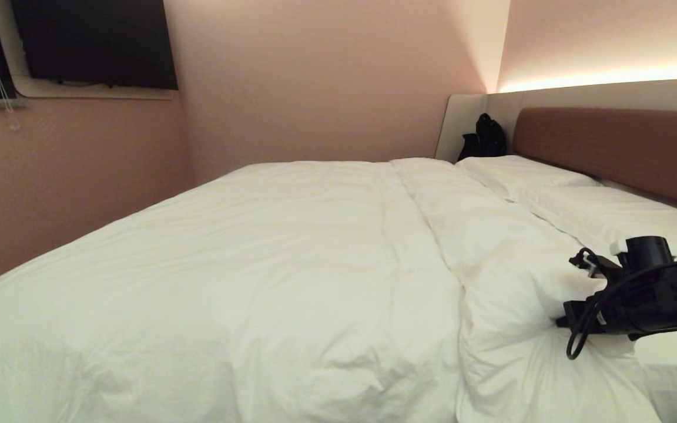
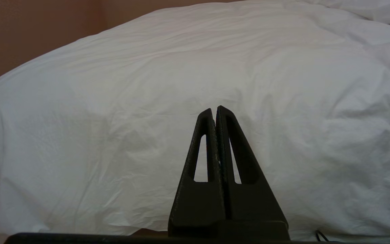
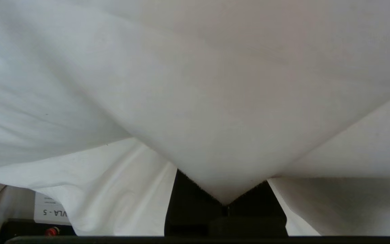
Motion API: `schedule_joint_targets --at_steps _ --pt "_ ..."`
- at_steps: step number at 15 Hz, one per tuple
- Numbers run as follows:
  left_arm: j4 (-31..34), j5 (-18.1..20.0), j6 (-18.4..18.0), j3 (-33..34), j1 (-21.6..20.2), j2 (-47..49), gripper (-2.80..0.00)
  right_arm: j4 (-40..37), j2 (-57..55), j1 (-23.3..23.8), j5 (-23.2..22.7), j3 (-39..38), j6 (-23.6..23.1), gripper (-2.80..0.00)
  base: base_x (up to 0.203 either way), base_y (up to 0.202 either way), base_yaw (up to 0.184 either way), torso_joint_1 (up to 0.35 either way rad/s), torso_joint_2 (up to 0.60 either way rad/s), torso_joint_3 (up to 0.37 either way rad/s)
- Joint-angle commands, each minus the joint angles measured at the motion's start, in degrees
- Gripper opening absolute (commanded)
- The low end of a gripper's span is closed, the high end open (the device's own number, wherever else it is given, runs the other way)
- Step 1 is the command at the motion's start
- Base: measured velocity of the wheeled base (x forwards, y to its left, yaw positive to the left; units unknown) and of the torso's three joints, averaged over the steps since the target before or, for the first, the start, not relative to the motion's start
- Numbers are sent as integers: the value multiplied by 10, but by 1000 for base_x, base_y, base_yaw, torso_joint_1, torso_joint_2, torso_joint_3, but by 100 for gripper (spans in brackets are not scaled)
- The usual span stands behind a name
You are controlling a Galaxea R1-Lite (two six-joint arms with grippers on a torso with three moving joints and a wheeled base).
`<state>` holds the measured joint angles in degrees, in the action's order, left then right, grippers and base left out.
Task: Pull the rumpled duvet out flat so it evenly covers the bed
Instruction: Flatten the corners of the folded blanket
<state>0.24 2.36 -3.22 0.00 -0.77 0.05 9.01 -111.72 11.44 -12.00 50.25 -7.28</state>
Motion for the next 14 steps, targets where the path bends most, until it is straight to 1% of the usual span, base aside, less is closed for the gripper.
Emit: schedule_joint_targets --at_steps 1,3,5,6,8,9,11,12,14 --pt "0 0 0 0 0 0 -280 1 42 -22 -15 12 18 -280 0 0 0 0 0 0" --pt "0 0 0 0 0 0 -280 0 77 -74 -20 64 56 -280 0 0 0 0 0 0" --pt "0 0 0 0 0 0 -280 -5 76 -114 -16 147 95 -280 0 0 0 0 0 0" --pt "0 0 0 0 0 0 -280 -14 70 -131 -14 191 108 -280 0 0 0 0 0 0" --pt "0 0 0 0 0 0 -280 -31 46 -163 -1 255 121 -280 0 0 0 0 0 0" --pt "0 0 0 0 0 0 -280 -35 27 -176 11 280 124 -280 0 0 0 0 0 0" --pt "0 0 0 0 0 0 -280 -37 6 -187 28 305 126 -280 0 0 0 0 0 0" --pt "0 0 0 0 0 0 -280 -37 -17 -193 39 339 129 -280 0 0 0 0 0 0" --pt "0 0 0 0 0 0 -280 -36 -47 -202 62 398 153 -280 0 0 0 0 0 0"
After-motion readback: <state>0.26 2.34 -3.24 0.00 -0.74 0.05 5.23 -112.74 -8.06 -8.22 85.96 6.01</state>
